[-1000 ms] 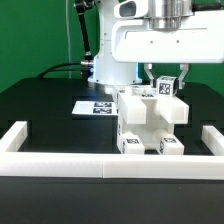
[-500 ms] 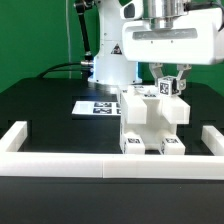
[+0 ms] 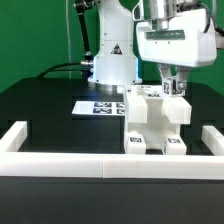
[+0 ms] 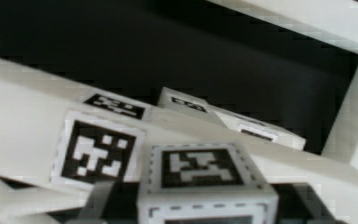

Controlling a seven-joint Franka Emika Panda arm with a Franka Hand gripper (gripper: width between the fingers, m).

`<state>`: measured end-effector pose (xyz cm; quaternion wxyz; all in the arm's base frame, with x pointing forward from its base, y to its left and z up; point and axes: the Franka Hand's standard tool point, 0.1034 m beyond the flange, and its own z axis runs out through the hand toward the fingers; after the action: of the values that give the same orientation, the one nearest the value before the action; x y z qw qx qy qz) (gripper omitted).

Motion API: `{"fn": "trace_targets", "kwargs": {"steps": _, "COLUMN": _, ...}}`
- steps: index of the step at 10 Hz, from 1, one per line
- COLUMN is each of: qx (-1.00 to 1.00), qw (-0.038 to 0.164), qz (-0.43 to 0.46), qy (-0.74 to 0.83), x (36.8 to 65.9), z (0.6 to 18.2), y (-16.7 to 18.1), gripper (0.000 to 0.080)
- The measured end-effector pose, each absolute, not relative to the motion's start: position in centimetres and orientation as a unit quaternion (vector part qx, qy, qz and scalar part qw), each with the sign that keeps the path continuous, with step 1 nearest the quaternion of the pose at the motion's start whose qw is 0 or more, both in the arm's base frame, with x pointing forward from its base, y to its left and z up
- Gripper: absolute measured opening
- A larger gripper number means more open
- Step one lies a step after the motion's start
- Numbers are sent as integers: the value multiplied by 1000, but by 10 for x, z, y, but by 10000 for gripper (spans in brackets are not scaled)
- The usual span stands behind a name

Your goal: Assemble chair

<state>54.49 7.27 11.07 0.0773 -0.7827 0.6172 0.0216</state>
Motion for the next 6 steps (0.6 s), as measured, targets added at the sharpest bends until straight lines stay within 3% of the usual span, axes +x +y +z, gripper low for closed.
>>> {"fn": "trace_targets", "kwargs": {"steps": 5, "qx": -715, "qw": 79, "qz": 34, "qy": 694, "x": 544, "z": 110, "y": 77, "gripper": 285}}
{"fn": "trace_targets", "kwargs": {"steps": 6, "qx": -732, "qw": 80, "qz": 32, "qy": 676, "x": 544, "z": 110, "y": 77, "gripper": 454}}
